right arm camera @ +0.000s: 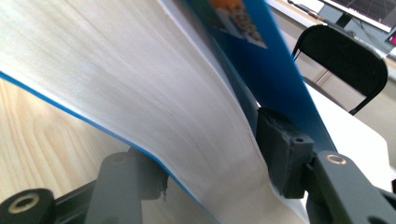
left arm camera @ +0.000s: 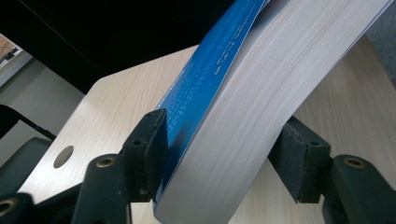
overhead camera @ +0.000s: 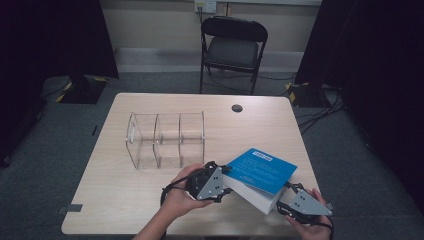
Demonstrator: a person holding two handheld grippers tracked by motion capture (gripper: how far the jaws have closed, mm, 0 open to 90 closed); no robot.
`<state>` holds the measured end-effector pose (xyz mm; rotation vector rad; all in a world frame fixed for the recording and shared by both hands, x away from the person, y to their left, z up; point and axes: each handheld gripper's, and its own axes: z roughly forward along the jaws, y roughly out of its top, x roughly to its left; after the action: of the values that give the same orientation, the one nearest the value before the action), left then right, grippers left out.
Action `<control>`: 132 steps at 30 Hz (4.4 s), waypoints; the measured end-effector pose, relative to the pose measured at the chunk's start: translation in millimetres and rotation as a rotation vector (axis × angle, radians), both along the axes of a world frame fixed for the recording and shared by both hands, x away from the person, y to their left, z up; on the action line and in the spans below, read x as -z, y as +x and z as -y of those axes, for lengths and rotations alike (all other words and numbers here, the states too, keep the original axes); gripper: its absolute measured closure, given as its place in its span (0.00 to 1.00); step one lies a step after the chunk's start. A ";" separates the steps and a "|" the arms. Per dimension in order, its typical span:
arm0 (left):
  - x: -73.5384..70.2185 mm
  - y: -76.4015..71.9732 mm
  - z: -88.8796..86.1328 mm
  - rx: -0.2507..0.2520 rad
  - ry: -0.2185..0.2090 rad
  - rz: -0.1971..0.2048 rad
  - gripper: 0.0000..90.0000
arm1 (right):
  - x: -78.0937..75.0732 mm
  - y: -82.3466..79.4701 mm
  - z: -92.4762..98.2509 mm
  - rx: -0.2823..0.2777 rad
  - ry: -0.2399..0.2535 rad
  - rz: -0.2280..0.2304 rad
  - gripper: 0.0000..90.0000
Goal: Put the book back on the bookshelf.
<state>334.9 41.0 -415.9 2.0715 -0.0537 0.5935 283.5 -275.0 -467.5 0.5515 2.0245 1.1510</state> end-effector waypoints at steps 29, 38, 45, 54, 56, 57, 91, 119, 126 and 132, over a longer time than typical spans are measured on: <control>38.8 30.0 -19.6 -0.181 -0.118 -0.281 0.28 | -9.1 -0.6 20.6 -0.006 0.184 -0.119 0.53; 29.2 29.8 -10.0 -0.148 -0.129 -0.274 0.38 | -9.0 -2.5 23.9 -0.023 0.202 -0.131 0.53; 29.3 28.1 -15.9 -0.150 -0.135 -0.264 0.34 | -14.5 -3.0 29.8 -0.043 0.267 -0.190 0.53; 22.8 29.5 -7.2 -0.106 -0.159 -0.266 0.32 | -15.5 -4.0 34.5 -0.078 0.344 -0.240 0.53; 21.0 29.5 -5.0 -0.100 -0.173 -0.270 0.34 | -15.2 -3.9 35.2 -0.094 0.358 -0.242 0.53; 19.9 29.6 -4.3 -0.094 -0.180 -0.271 0.36 | -14.6 -3.9 35.9 -0.101 0.366 -0.246 0.53; -25.3 8.5 -9.1 -0.118 -0.018 -0.317 0.62 | -22.6 -0.9 24.8 -0.209 0.381 -0.306 0.51; 56.2 25.4 -38.7 -0.247 0.137 -0.487 0.33 | -27.3 11.4 13.5 -0.257 0.336 -0.297 0.59; 65.2 20.5 -54.9 -0.277 0.184 -0.498 0.32 | -29.0 18.4 16.0 -0.270 0.419 -0.372 0.59; 73.8 19.1 -66.0 -0.297 0.167 -0.523 0.28 | -33.1 26.4 18.4 -0.242 0.444 -0.403 0.61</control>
<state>354.1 107.0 -489.7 2.3560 0.5300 0.2075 309.9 -293.3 -434.4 0.8265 2.2198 1.7753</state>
